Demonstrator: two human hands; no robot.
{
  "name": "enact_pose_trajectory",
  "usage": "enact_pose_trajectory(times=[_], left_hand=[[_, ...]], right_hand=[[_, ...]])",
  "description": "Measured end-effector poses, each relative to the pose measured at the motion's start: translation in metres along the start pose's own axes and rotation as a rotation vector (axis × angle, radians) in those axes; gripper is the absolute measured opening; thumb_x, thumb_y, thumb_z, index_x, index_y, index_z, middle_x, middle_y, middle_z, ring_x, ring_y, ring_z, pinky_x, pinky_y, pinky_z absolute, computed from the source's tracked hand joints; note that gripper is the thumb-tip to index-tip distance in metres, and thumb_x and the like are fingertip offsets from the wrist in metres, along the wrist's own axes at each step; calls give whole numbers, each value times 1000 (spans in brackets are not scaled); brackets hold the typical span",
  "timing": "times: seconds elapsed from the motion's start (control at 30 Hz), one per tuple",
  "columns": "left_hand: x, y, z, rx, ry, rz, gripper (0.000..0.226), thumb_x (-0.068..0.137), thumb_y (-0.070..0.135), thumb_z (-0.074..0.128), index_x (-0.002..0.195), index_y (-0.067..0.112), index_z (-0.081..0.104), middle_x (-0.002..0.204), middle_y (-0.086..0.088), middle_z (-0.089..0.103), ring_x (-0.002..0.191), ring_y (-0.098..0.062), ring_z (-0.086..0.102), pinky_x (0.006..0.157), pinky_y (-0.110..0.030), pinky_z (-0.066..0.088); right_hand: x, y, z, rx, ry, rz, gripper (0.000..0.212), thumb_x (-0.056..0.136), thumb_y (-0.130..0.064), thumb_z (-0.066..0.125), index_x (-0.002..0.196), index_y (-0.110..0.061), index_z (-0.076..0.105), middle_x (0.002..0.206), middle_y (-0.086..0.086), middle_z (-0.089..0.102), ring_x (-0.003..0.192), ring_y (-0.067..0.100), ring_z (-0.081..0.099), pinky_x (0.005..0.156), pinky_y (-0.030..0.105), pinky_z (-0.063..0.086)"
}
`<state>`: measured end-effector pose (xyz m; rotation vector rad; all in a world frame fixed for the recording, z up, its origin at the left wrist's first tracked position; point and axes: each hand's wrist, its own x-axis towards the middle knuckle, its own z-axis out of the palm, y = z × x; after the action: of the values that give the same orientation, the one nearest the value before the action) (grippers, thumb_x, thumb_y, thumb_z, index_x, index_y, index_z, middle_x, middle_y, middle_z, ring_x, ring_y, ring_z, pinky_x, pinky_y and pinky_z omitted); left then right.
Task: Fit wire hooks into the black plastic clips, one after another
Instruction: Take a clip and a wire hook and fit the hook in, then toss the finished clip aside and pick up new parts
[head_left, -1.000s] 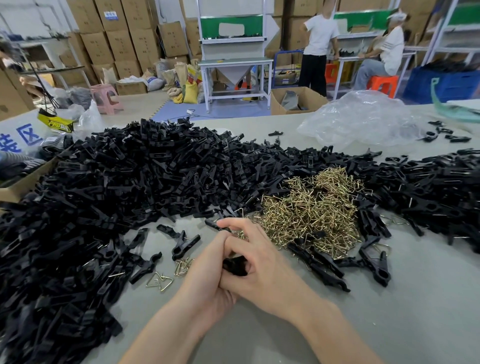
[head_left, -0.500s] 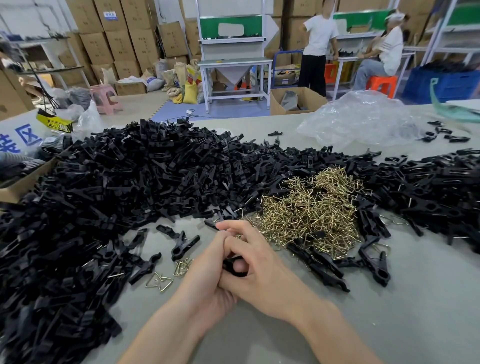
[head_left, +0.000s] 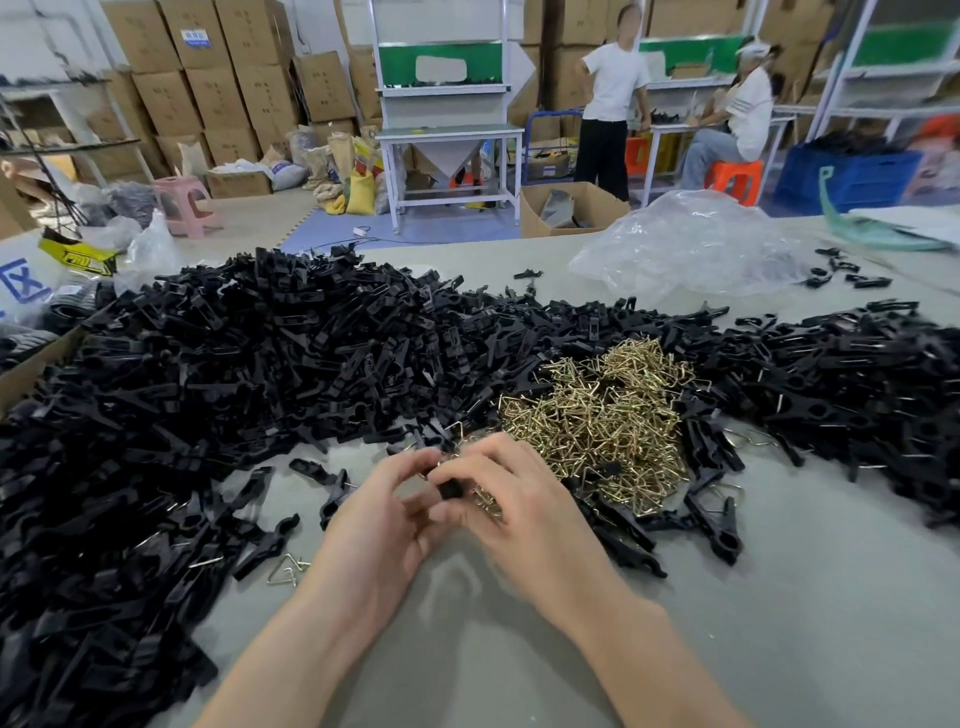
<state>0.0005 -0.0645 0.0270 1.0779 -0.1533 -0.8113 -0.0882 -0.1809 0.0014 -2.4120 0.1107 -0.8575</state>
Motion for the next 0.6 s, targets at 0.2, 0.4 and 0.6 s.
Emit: enact_pose_trajectory(times=[0.2,0.4,0.6], left_hand=[[-2,-8,-7,206,44,190,23,104,10,47,119,9,64,98,-13,77,93,-25,74,71,-25,60],[-1,-8,-14,550,112,406,34,103,-6,38,107,11,67,80,-8,71,71,-16,66,66,-17,56],[-3,1,-24,1048,386,628,47,96,-7,44,102,36,60,85,13,66,74,-8,59,64,-28,46]], right_hand=[[-5,1,-26,229,176,210,18,93,-27,71,110,-32,68,101,-21,65,94,0,62,80,9,45],[40,40,-155,765,985,529,58,93,-17,72,144,-18,45,93,-2,70,80,7,69,92,27,58],[35,36,-156,806,795,721,87,94,-17,70,160,-16,14,101,2,74,85,10,73,107,39,50]])
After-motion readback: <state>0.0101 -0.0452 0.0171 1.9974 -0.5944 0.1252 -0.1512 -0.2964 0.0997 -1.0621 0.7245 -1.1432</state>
